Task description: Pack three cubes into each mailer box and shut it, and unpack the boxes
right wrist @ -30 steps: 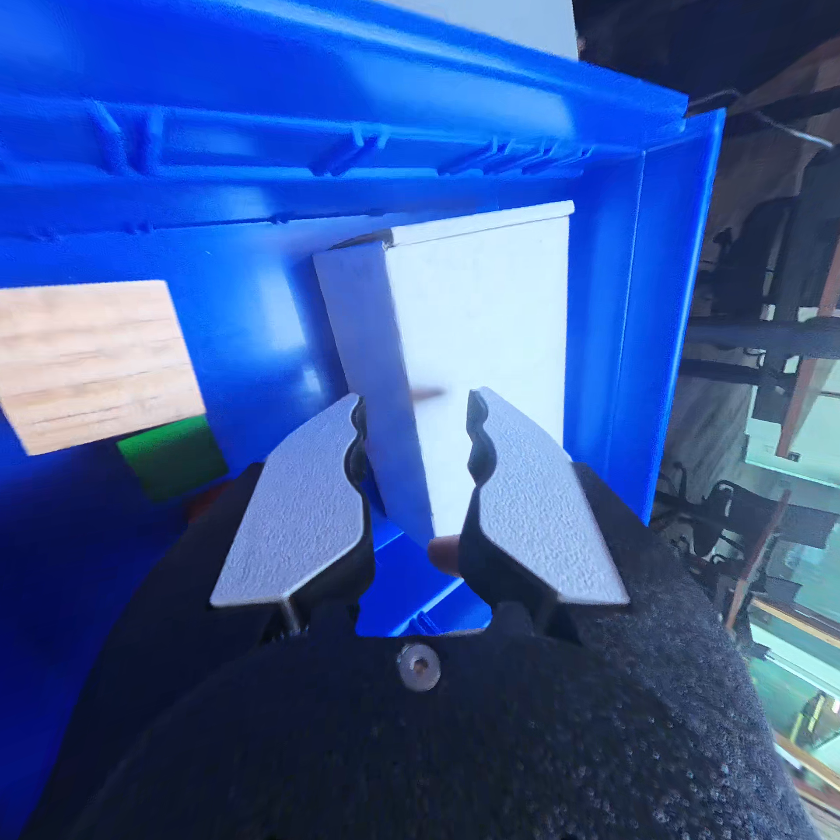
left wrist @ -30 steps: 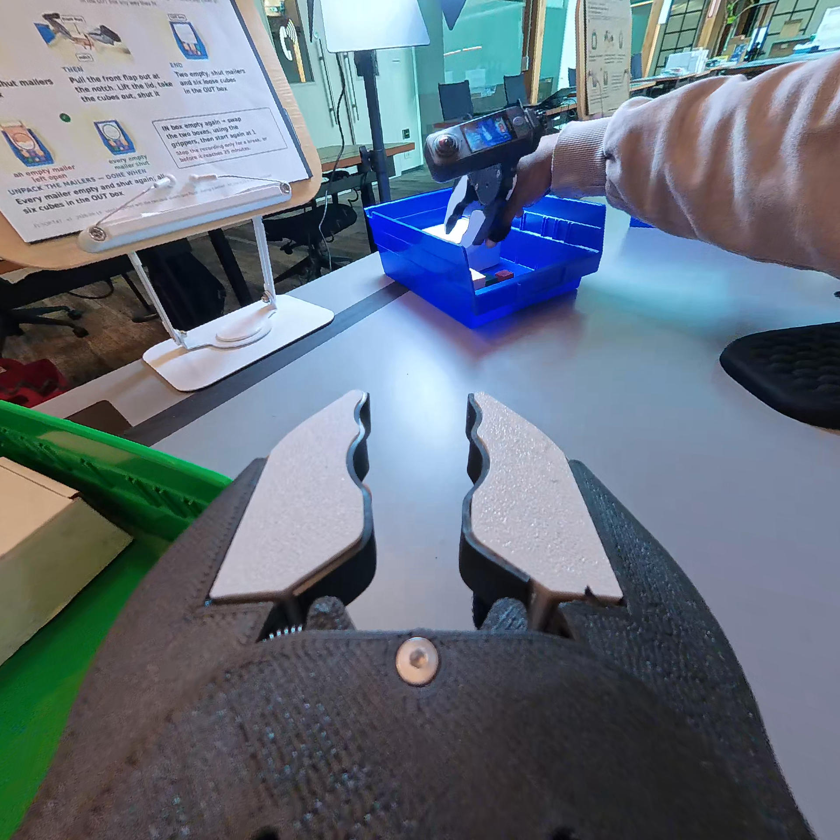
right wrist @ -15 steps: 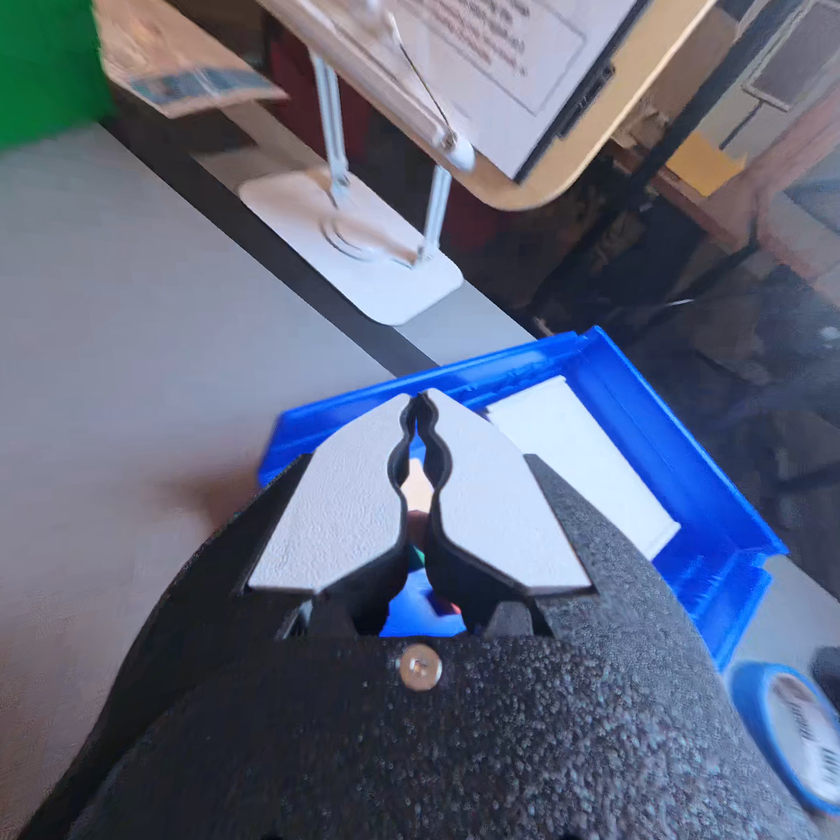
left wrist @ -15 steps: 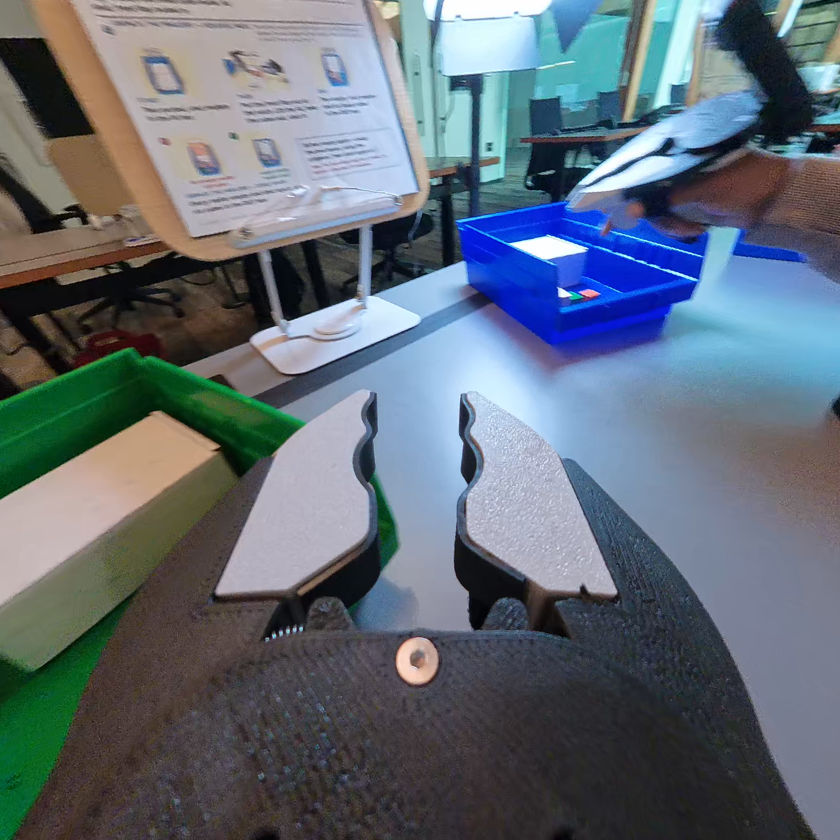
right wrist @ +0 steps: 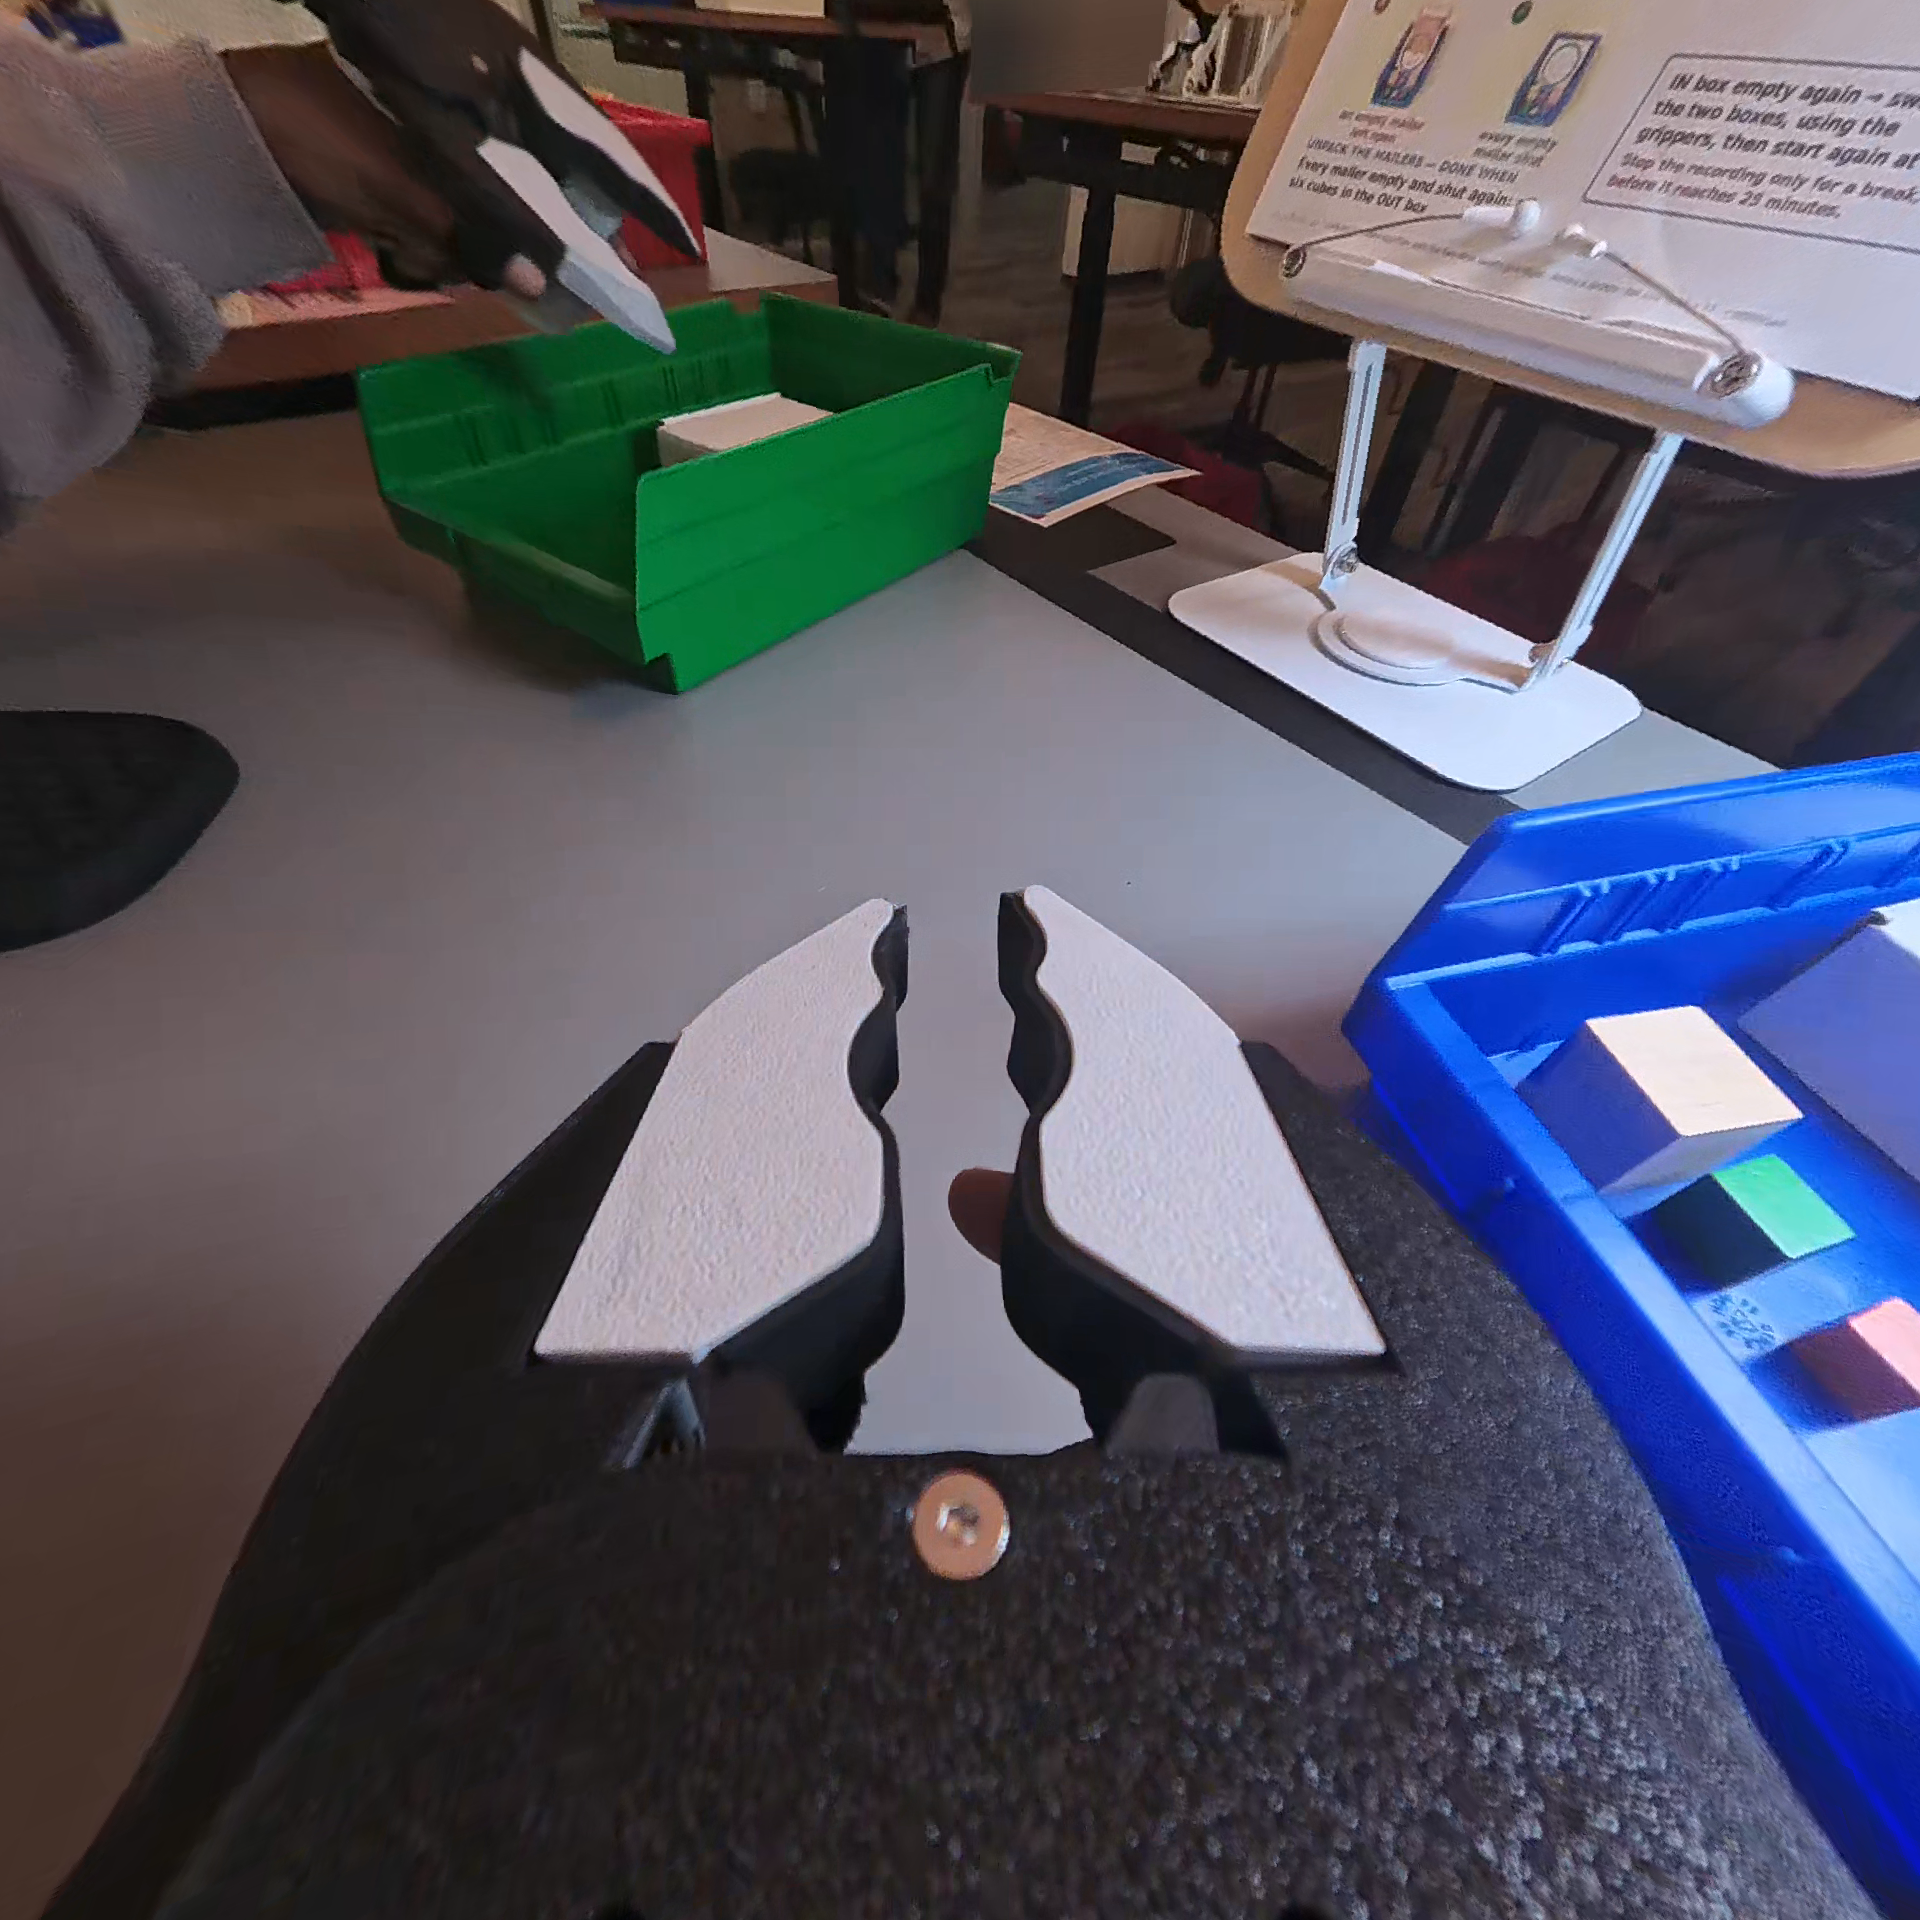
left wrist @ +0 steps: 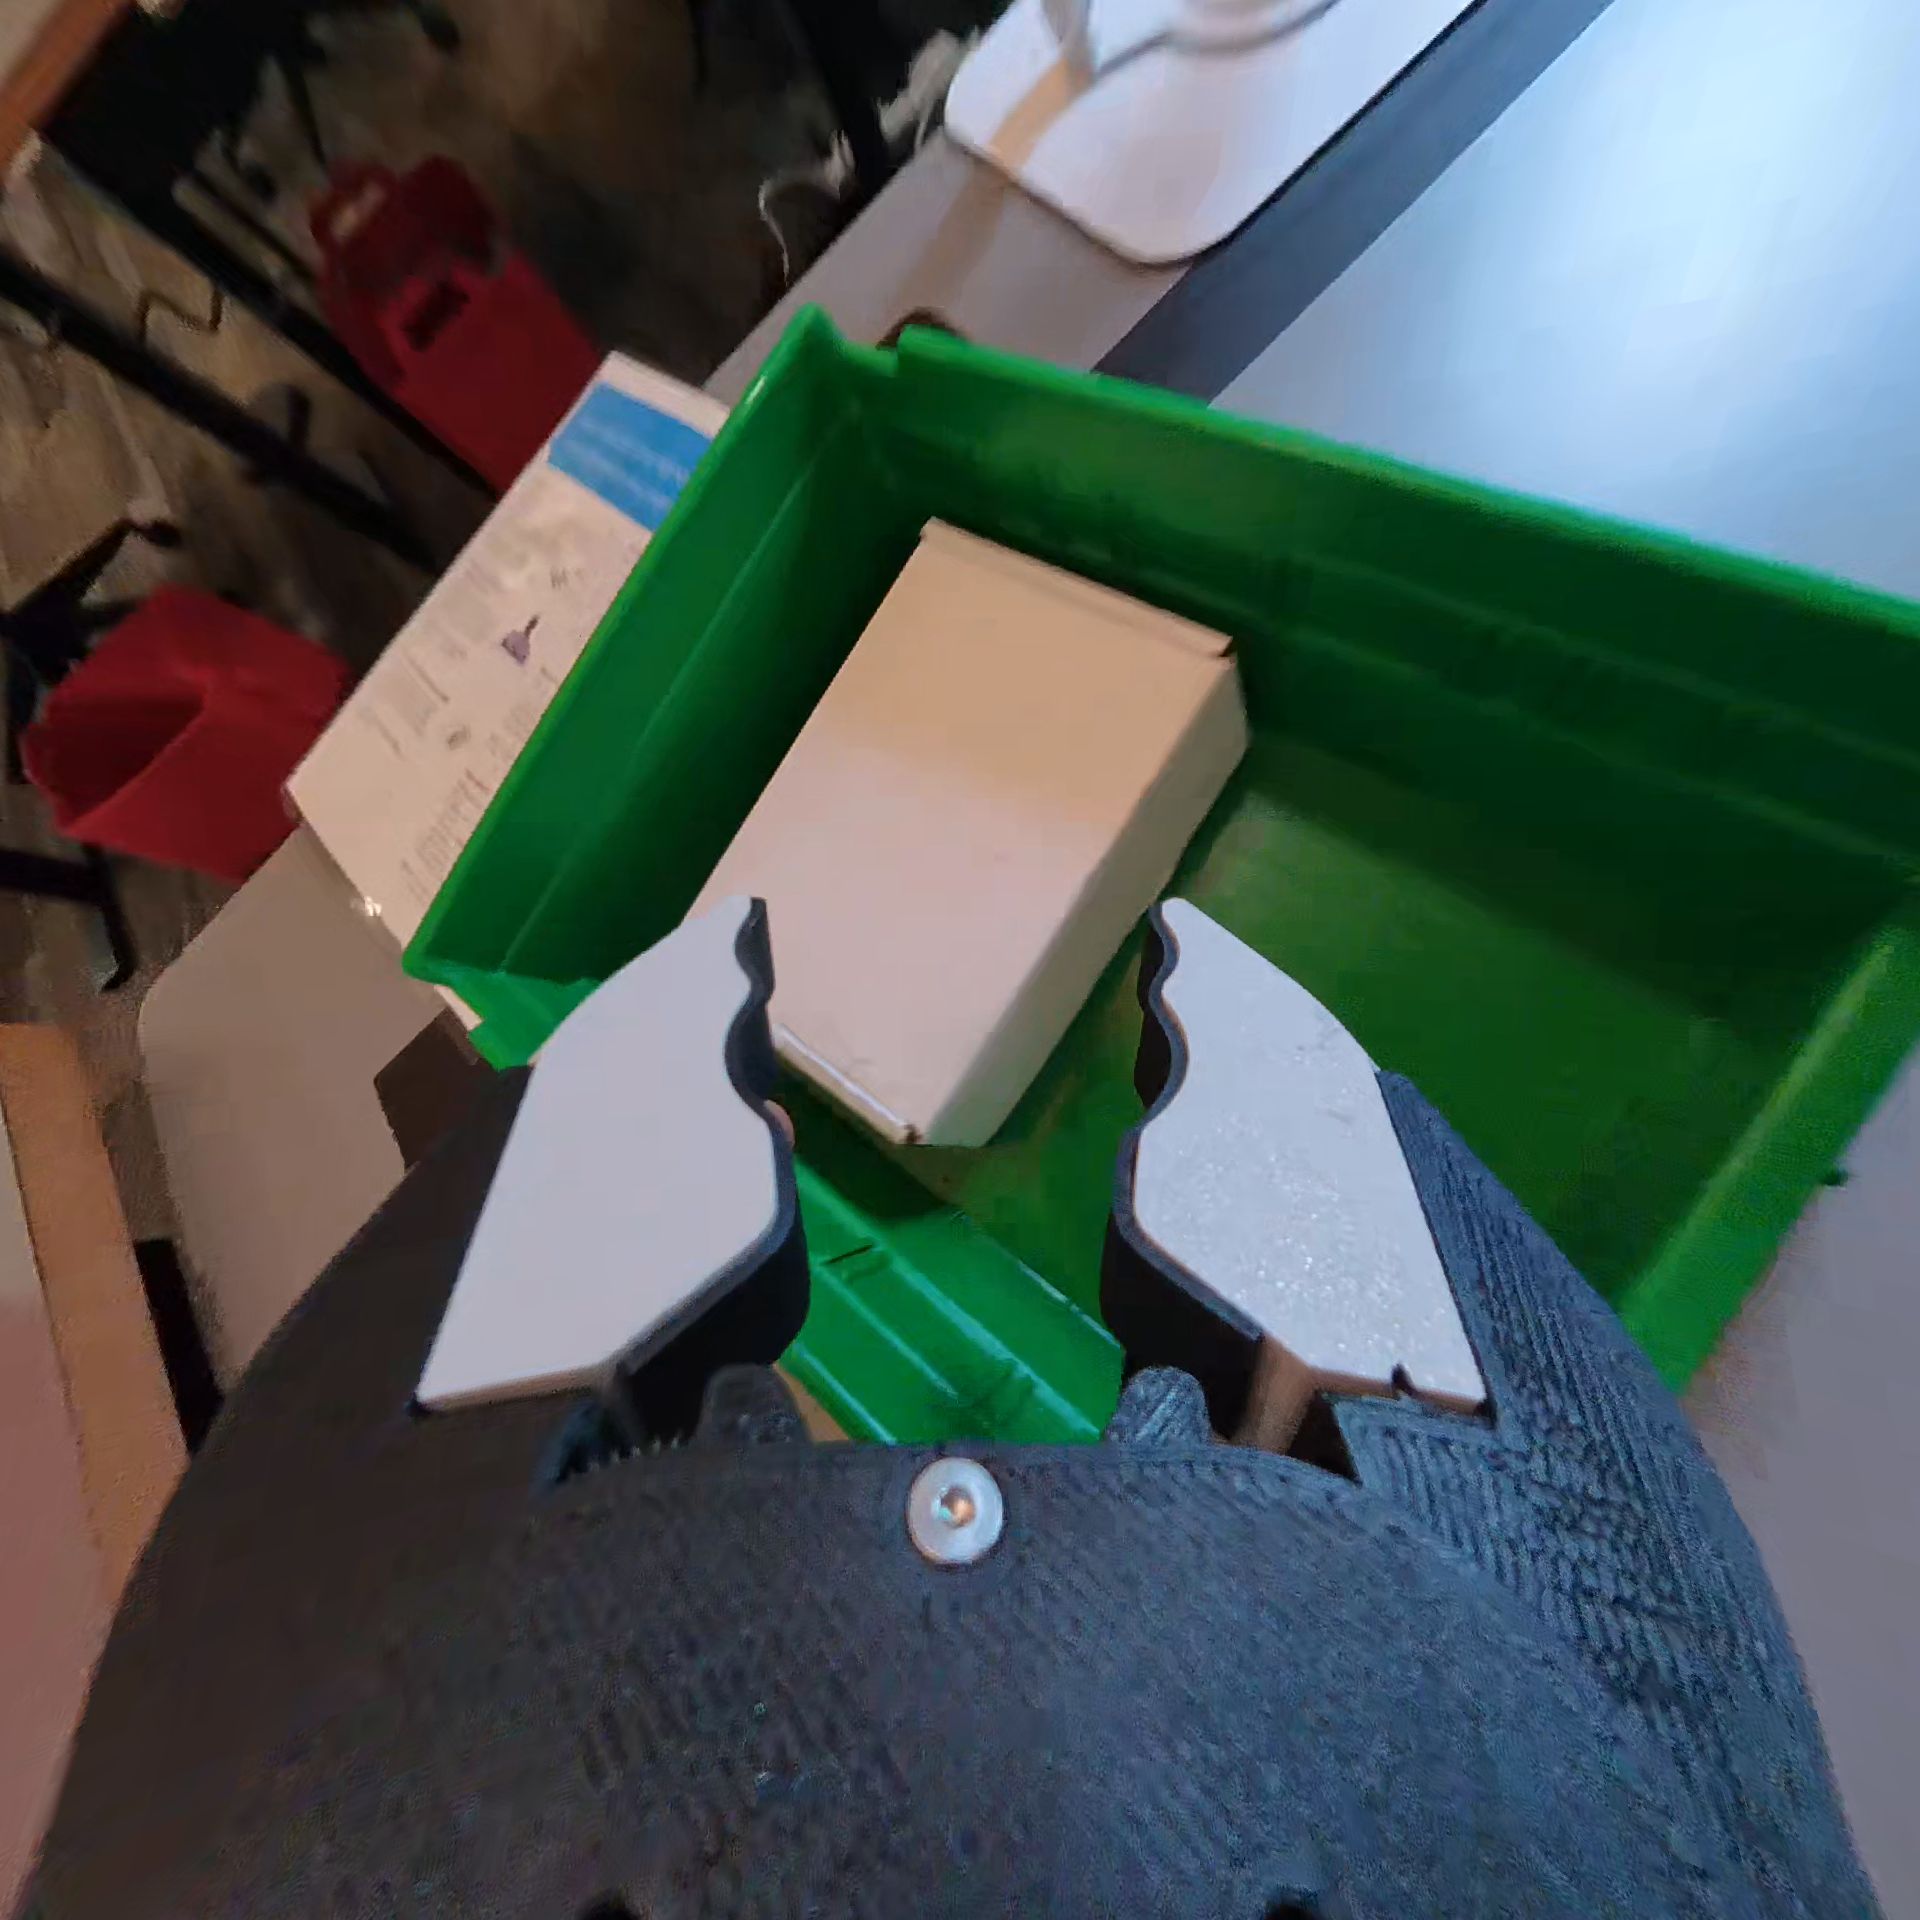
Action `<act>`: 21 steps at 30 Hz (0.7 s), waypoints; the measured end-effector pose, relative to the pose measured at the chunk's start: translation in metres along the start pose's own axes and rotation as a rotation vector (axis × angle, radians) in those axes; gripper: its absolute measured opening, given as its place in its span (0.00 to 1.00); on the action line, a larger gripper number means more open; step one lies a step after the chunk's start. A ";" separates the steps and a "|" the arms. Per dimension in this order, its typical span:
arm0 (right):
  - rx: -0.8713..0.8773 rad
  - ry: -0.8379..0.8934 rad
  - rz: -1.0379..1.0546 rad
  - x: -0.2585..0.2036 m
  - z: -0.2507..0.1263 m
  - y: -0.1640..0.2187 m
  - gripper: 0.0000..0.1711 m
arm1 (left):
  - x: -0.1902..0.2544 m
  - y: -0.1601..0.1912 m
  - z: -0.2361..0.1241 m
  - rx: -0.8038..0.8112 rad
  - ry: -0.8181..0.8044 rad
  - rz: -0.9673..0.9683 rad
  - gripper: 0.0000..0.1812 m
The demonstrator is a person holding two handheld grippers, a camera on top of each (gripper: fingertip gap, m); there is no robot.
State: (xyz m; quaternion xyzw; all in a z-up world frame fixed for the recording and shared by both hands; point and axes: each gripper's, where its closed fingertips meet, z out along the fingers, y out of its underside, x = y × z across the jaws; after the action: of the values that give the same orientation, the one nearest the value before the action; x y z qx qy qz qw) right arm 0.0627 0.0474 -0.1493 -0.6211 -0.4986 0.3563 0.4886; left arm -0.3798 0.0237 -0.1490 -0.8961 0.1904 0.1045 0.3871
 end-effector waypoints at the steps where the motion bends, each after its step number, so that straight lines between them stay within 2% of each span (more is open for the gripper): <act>1: -0.001 -0.011 0.007 -0.001 0.002 0.004 0.10 | -0.006 0.005 0.007 -0.048 0.009 0.004 0.39; 5: -0.030 -0.078 0.019 -0.007 0.008 0.017 0.10 | -0.010 0.023 0.028 -0.249 0.167 0.108 0.45; 8: -0.039 -0.102 0.007 -0.010 0.011 0.023 0.10 | -0.024 0.042 0.040 -0.440 0.201 0.214 0.54; 17: -0.092 -0.127 -0.020 -0.014 0.016 0.044 0.10 | -0.036 0.063 0.069 -0.710 0.346 0.299 0.68; 21: -0.109 -0.133 0.015 -0.011 0.020 0.051 0.10 | -0.033 0.073 0.077 -0.779 0.410 0.254 0.72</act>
State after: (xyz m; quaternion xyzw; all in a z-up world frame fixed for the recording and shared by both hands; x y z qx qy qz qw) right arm 0.0546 0.0403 -0.2041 -0.6254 -0.5441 0.3726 0.4172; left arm -0.4430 0.0429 -0.2376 -0.9465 0.3181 0.0353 -0.0403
